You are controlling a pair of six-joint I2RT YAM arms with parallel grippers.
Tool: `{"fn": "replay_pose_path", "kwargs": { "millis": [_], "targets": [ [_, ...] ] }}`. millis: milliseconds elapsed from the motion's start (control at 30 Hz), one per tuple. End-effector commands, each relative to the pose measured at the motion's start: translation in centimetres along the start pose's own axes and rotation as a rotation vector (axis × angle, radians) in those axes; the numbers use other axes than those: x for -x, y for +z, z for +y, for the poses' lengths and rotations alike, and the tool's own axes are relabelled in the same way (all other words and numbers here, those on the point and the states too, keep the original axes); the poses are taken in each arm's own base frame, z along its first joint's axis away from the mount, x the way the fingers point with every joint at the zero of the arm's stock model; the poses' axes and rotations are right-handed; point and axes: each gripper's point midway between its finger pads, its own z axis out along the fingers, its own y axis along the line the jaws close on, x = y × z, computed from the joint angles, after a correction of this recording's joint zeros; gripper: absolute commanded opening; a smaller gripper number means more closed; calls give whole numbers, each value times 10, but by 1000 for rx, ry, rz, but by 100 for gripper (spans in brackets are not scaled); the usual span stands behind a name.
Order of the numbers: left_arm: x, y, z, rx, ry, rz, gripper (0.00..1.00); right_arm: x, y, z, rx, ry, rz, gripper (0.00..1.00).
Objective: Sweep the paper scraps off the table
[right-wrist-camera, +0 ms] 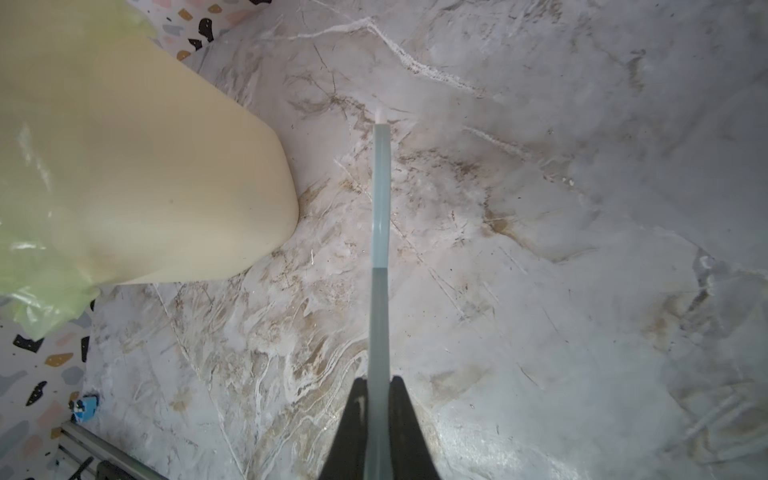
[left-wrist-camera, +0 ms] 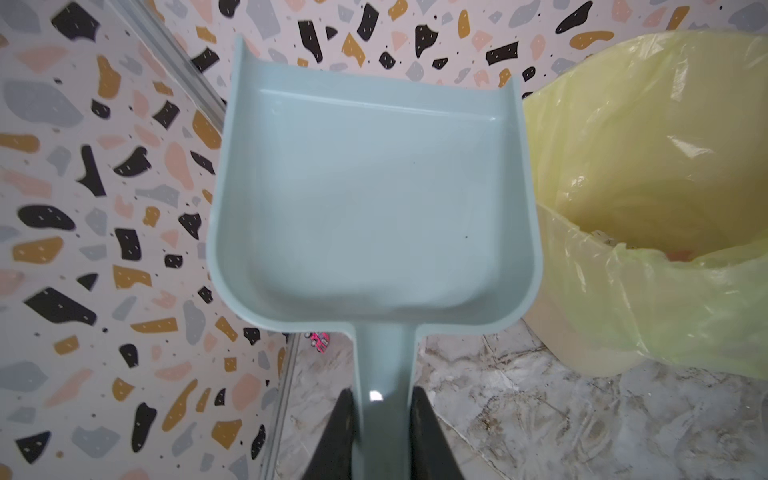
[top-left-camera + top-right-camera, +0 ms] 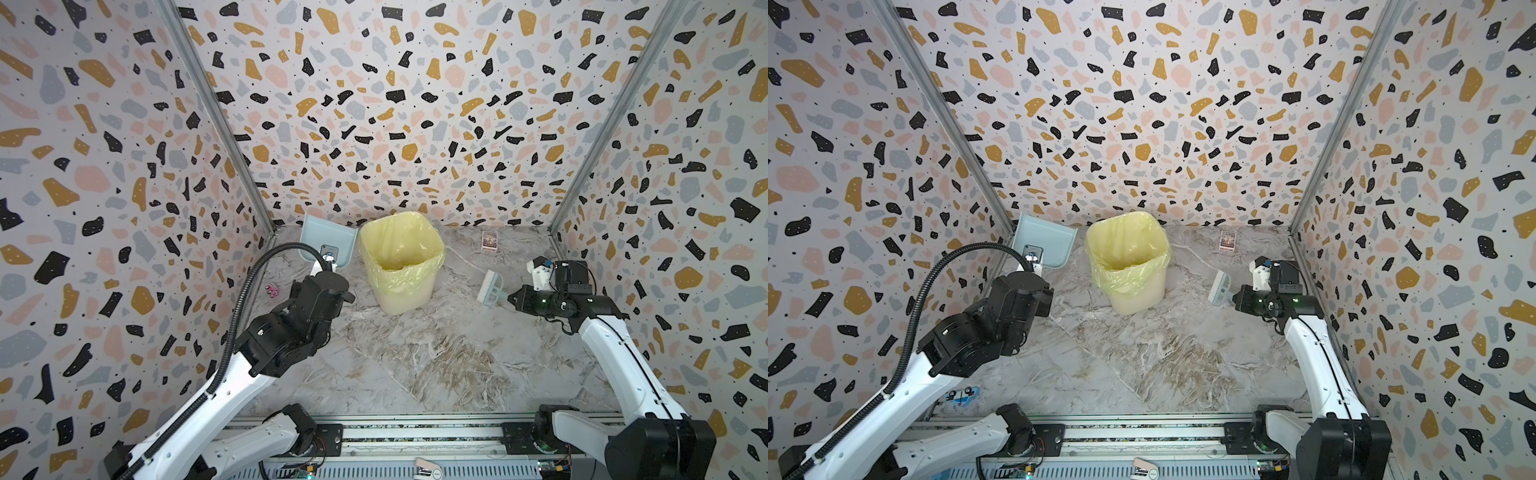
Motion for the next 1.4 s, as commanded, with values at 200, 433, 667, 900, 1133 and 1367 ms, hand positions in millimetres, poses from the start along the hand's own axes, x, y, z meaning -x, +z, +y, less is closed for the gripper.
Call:
{"fn": "replay_pose_path", "kwargs": {
  "millis": [200, 433, 667, 900, 1133, 1367],
  "targets": [
    [-62, 25, -14, -53, -260, 57, 0, 2, 15, -24, 51, 128, -70, 0],
    [-92, 41, -22, -74, -361, 80, 0, -30, 35, -55, 44, 243, -31, 0],
    [-104, 49, -32, -111, -400, 105, 0, -54, 45, -73, 32, 320, 17, 4],
    [-114, 54, -38, -120, -412, 123, 0, -72, 45, -88, -15, 363, 61, 27],
    [-124, 59, -41, -121, -416, 142, 0, -78, 40, -94, -71, 352, 75, 52],
    [-137, 66, -47, -123, -437, 159, 0, -72, 26, -96, -134, 354, 34, 75]
  ]
}}
